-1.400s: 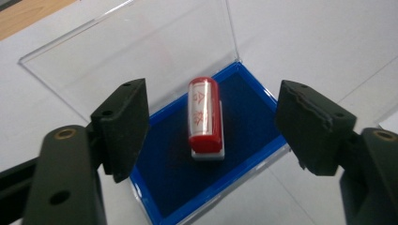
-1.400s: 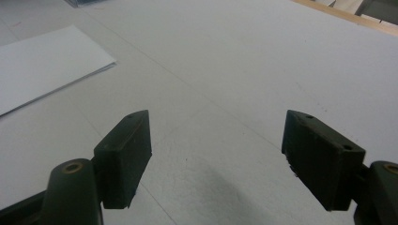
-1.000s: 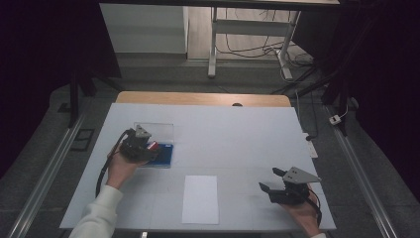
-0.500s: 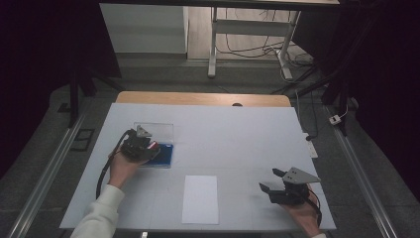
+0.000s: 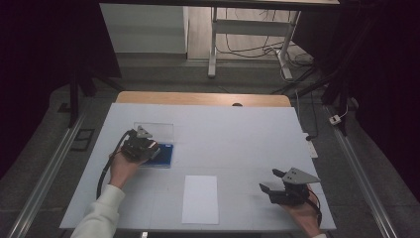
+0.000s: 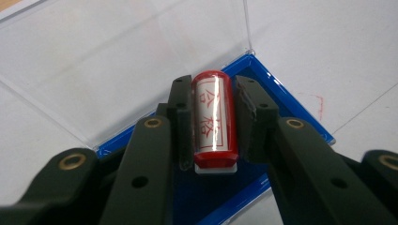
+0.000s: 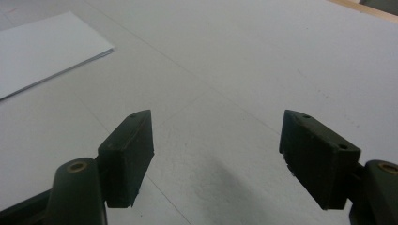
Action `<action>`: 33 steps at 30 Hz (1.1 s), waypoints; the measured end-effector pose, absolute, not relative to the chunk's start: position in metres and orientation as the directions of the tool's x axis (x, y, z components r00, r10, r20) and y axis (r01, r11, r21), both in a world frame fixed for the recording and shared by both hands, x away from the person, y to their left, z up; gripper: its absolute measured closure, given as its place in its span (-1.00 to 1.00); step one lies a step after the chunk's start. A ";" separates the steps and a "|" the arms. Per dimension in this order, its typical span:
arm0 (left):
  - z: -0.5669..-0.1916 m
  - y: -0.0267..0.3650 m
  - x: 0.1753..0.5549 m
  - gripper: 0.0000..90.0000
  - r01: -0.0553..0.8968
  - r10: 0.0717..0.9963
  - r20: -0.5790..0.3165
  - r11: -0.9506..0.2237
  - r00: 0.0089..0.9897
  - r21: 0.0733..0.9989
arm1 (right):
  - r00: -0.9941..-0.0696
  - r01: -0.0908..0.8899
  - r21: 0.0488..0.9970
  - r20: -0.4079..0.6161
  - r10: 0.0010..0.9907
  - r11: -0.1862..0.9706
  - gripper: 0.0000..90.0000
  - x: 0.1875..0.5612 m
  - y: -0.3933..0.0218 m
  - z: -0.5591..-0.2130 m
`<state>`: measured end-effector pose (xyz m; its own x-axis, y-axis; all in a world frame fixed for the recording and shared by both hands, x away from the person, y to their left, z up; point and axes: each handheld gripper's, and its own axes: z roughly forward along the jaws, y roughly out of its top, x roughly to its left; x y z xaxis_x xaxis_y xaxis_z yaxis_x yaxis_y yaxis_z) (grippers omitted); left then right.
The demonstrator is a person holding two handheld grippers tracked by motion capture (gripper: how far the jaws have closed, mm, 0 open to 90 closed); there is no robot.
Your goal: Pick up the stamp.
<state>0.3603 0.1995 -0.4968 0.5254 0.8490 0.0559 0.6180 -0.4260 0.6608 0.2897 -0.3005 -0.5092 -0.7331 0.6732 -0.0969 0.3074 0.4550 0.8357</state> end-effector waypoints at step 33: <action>-0.449 0.206 0.337 0.56 0.502 0.789 0.096 -0.474 0.607 0.724 | -0.741 0.299 0.838 -0.097 0.664 0.456 -0.40 0.288 -0.301 -0.508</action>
